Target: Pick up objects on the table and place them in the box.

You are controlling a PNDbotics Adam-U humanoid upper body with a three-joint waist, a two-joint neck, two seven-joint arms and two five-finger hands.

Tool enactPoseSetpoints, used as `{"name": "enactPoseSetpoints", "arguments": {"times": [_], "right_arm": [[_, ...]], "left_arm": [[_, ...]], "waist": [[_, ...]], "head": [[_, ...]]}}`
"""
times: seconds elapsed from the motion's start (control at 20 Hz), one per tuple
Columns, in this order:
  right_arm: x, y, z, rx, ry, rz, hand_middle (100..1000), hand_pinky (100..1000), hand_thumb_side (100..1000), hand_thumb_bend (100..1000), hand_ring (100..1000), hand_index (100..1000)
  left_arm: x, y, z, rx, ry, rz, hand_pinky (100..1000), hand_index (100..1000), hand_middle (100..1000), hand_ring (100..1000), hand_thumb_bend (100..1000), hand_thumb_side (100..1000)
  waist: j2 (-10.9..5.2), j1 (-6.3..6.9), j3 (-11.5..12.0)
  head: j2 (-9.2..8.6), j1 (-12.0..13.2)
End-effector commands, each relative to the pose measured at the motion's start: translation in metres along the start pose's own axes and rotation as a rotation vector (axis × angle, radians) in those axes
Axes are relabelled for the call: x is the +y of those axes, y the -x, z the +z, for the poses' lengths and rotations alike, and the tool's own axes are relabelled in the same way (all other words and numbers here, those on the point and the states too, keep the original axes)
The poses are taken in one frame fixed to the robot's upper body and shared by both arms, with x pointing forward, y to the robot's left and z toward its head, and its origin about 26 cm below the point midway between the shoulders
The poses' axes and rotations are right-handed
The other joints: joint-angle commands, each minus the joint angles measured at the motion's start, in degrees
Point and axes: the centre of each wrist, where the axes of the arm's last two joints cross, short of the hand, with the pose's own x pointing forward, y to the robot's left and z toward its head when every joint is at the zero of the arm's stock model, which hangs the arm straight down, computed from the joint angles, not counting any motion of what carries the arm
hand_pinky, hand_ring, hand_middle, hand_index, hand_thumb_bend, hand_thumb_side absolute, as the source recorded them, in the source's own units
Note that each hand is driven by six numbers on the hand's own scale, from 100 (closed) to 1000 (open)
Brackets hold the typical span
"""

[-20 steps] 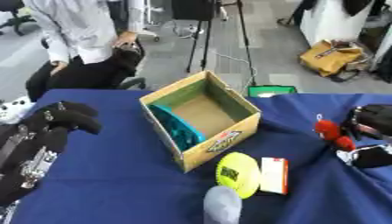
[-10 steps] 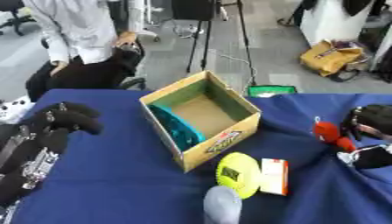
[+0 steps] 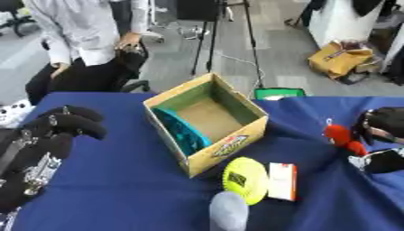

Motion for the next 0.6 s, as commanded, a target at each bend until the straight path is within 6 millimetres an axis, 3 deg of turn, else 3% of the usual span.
{"name": "enactPoseSetpoints", "arguments": {"times": [0.05,0.3,0.6], "right_arm": [[-0.0194,0.0097,0.0093,0.027,0.034,0.034,447,883,575,281,772,583],[-0.0220,0.0093,0.0094,0.025,0.037,0.034,435,882,564,245,769,570],[-0.0241,0.0084,0.0097,0.021,0.040,0.039,450,883,577,286,773,588]], "left_arm": [[0.0039,-0.0052,-0.0027,-0.015,0.016,-0.024,683,760,741,701,100,572],[0.0036,-0.0052,-0.0030,-0.016,0.022,-0.023,682,760,741,701,100,570],[0.0037,-0.0052,-0.0029,-0.015,0.025,-0.023,680,760,742,702,100,569]], "waist": [[-0.96,-0.16,-0.04],[-0.96,-0.18,-0.20],[-0.98,-0.19,-0.31]], "head": [[-0.72,0.07],[-0.70,0.09],[-0.64,0.09]]}}
